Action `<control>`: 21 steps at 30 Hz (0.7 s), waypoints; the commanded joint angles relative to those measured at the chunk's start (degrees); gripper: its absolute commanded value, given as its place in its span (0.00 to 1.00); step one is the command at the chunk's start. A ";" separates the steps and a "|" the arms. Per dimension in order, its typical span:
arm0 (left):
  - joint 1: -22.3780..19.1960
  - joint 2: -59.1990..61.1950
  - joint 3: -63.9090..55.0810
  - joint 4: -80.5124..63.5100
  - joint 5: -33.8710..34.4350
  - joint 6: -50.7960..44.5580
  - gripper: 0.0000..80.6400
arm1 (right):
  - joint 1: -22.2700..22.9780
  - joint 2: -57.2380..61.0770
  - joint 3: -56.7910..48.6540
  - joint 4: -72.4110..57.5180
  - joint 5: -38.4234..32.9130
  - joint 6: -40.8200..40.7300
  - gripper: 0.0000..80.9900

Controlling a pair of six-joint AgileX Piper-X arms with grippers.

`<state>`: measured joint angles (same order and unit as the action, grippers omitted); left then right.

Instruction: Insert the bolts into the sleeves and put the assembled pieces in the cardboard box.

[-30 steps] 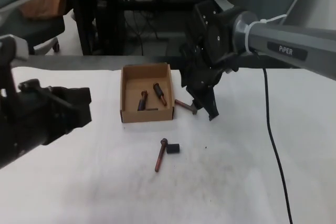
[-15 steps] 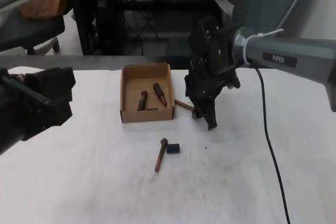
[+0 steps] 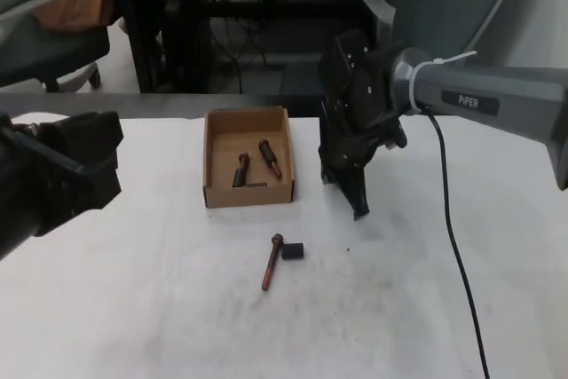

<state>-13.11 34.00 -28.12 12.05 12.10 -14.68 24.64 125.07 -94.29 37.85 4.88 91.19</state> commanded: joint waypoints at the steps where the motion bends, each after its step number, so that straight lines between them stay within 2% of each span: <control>1: -0.15 -0.47 -0.07 -0.71 -0.49 0.16 0.02 | -0.84 -0.27 0.08 0.47 0.85 -4.87 0.00; 6: -0.15 -0.47 -0.07 -0.71 -0.49 0.16 0.02 | -0.95 -0.27 0.08 -4.31 -0.72 -8.84 0.00; 12: -0.15 -0.47 -0.07 -0.71 -0.49 0.16 0.02 | -1.34 -0.27 0.08 -29.66 -9.87 -17.09 0.00; 14: -0.15 -0.47 -0.07 -0.71 -0.49 0.16 0.02 | -1.92 -0.27 -0.88 -30.79 -11.19 -17.07 0.00; 17: -0.15 -0.47 -0.07 -0.71 -0.49 0.16 0.02 | -3.59 -0.27 -2.31 -26.49 -16.39 -23.52 0.01; 18: -0.15 -0.47 -0.07 -0.71 -0.49 0.16 0.02 | -4.21 -0.27 -2.83 -24.59 -18.75 -28.15 0.07; 20: -0.15 -0.47 -0.07 -0.69 -0.39 0.16 0.02 | -5.30 -0.27 -3.68 -21.27 -22.75 -36.45 0.28; 21: -0.15 -0.47 -0.07 -0.69 -0.39 0.16 0.02 | -6.01 -0.27 -4.29 -19.40 -25.27 -41.89 0.48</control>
<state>-13.11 34.00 -28.12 12.05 11.76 -14.58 20.24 125.14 -97.07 14.43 -14.60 60.24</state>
